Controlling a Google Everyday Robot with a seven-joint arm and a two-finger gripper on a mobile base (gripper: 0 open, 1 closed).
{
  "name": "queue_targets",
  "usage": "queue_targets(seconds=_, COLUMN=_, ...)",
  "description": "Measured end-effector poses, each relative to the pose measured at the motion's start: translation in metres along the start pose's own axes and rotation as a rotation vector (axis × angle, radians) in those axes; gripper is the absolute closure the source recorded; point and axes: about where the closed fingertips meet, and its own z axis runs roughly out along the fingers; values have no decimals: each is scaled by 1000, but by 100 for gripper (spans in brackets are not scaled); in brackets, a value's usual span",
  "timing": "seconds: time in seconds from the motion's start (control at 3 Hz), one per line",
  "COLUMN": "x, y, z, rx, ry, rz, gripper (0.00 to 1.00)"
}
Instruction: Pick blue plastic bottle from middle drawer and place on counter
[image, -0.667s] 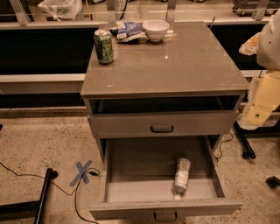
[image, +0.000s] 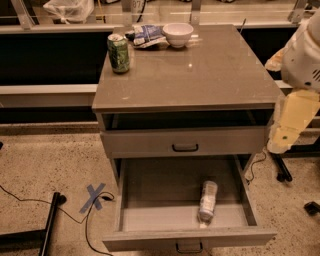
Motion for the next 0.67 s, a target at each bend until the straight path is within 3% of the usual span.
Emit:
queue_targets(seconds=0.33, x=-4, y=18, z=58, rx=-84, ry=-34, rz=-65, gripper=0)
queue_targets(seconds=0.67, x=16, y=44, z=148, rx=-183, ry=-142, rz=-134, gripper=0)
